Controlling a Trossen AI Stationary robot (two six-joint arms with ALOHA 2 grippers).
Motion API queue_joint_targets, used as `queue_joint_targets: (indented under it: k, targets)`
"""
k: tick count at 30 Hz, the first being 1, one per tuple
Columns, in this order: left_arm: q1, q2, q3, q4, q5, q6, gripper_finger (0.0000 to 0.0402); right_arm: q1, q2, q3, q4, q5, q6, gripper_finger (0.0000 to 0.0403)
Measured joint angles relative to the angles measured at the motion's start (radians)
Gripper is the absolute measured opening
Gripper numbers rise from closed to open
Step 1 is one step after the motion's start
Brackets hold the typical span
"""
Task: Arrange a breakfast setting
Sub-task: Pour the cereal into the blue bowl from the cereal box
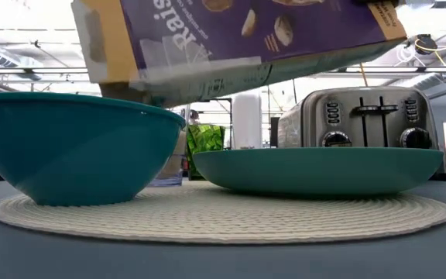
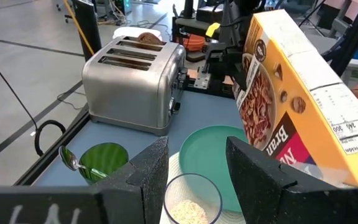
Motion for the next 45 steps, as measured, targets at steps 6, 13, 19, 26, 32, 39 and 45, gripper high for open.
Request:
queue_joint_targets:
  k: [6, 13, 19, 26, 32, 39, 45]
  targets:
    - [0.000, 0.000, 0.000, 0.000, 0.000, 0.000, 0.0168, 0.000, 0.021, 0.000, 0.000, 0.001, -0.002, 0.0208]
    - [0.000, 0.000, 0.000, 0.000, 0.000, 0.000, 0.0168, 0.000, 0.033, 0.001, -0.003, 0.027, -0.025, 0.0208]
    - [0.000, 0.000, 0.000, 0.000, 0.000, 0.000, 0.0168, -0.004, 0.033, 0.037, -0.054, 0.028, -0.021, 0.0208]
    - [0.000, 0.000, 0.000, 0.000, 0.000, 0.000, 0.0168, -0.011, 0.050, 0.122, -0.092, 0.027, -0.023, 0.0208]
    - [0.000, 0.000, 0.000, 0.000, 0.000, 0.000, 0.0168, -0.012, 0.089, 0.183, -0.164, 0.026, -0.037, 0.0208]
    - [0.000, 0.000, 0.000, 0.000, 0.000, 0.000, 0.0168, -0.012, 0.133, 0.194, -0.191, 0.027, -0.053, 0.0208]
    - [0.000, 0.000, 0.000, 0.000, 0.000, 0.000, 0.0168, -0.012, 0.139, 0.194, -0.191, 0.026, -0.079, 0.0208]
